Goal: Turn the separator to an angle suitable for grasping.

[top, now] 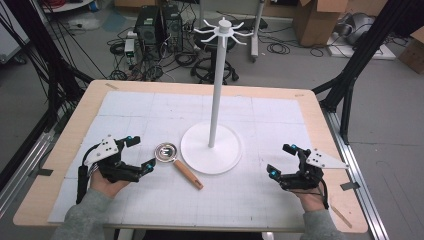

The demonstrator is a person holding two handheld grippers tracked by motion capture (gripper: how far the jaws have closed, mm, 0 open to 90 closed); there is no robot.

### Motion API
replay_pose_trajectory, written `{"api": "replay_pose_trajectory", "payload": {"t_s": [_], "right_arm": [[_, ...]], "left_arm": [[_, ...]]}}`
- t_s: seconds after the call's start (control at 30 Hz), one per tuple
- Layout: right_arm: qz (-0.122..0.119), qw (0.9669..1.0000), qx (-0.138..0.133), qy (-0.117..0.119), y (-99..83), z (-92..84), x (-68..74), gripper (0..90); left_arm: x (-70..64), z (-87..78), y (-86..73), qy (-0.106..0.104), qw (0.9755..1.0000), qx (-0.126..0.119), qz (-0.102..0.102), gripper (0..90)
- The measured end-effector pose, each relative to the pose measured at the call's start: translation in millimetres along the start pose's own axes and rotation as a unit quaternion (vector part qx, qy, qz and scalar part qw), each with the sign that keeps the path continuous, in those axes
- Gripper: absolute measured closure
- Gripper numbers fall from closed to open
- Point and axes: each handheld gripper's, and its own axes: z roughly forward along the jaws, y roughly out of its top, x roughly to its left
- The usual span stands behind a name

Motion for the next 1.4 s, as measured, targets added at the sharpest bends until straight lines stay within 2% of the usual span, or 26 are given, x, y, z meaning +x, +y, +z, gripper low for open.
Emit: {"api": "replay_pose_trajectory", "payload": {"t_s": [0.03, 0.2, 0.4, 0.47, 0.6, 0.7, 0.83, 0.93, 1.1, 1.17, 1.3, 1.4], "right_arm": [[-0.001, 1.0, 0.001, 0.0, -0.2, 0.1, 0.0, 1.0], [0.0, 1.0, 0.003, 0.001, -0.8, -0.1, 0.6, 1.0], [0.0, 1.0, 0.009, 0.002, -1.7, 1.2, 1.7, 1.0], [-0.002, 0.9999, 0.011, 0.004, -1.9, 1.6, 1.7, 1.0], [-0.003, 0.9999, 0.013, 0.005, -2.6, 1.7, 1.8, 1.0], [-0.003, 0.9999, 0.013, 0.005, -3.1, 1.7, 1.8, 1.0], [-0.005, 0.9998, 0.015, 0.008, -3.7, 1.1, 2.4, 1.0], [-0.004, 0.9998, 0.016, 0.007, -4.2, 1.0, 2.2, 1.0], [-0.004, 0.9998, 0.018, 0.008, -4.6, 0.9, 2.6, 1.0], [-0.006, 0.9998, 0.019, 0.01, -5.0, 1.6, 2.5, 1.0], [-0.01, 0.9995, 0.027, 0.013, -6.1, 3.7, 2.8, 1.0], [-0.01, 0.9994, 0.03, 0.015, -6.2, 4.3, 3.6, 1.0]], "left_arm": [[0.0, 0.3, -0.1, 0.002, 1.0, 0.003, 0.005, 1.8], [1.2, -0.2, 0.3, 0.006, 1.0, 0.001, 0.0, 3.8], [-0.7, -0.6, 0.5, -0.001, 0.9999, -0.003, 0.01, 33.3], [-3.7, -0.7, 1.0, 0.012, 0.9995, -0.005, 0.03, 43.7], [-6.7, 1.9, 0.9, 0.018, 0.9995, 0.005, 0.024, 61.5], [-6.6, 6.1, -0.3, 0.027, 0.9994, 0.023, 0.007, 65.8], [-7.0, 8.7, -1.5, 0.034, 0.999, 0.029, 0.007, 76.5], [-7.6, 11.5, -3.0, 0.04, 0.9985, 0.035, 0.016, 85.3], [-7.5, 14.9, -4.5, 0.039, 0.9981, 0.044, 0.015, 89.6], [-6.6, 16.9, -5.0, 0.037, 0.998, 0.05, 0.007, 89.7], [-7.1, 22.3, -7.0, 0.039, 0.997, 0.066, 0.008, 89.7], [-10.1, 29.3, -6.0, 0.034, 0.9964, 0.076, 0.017, 89.8]]}}
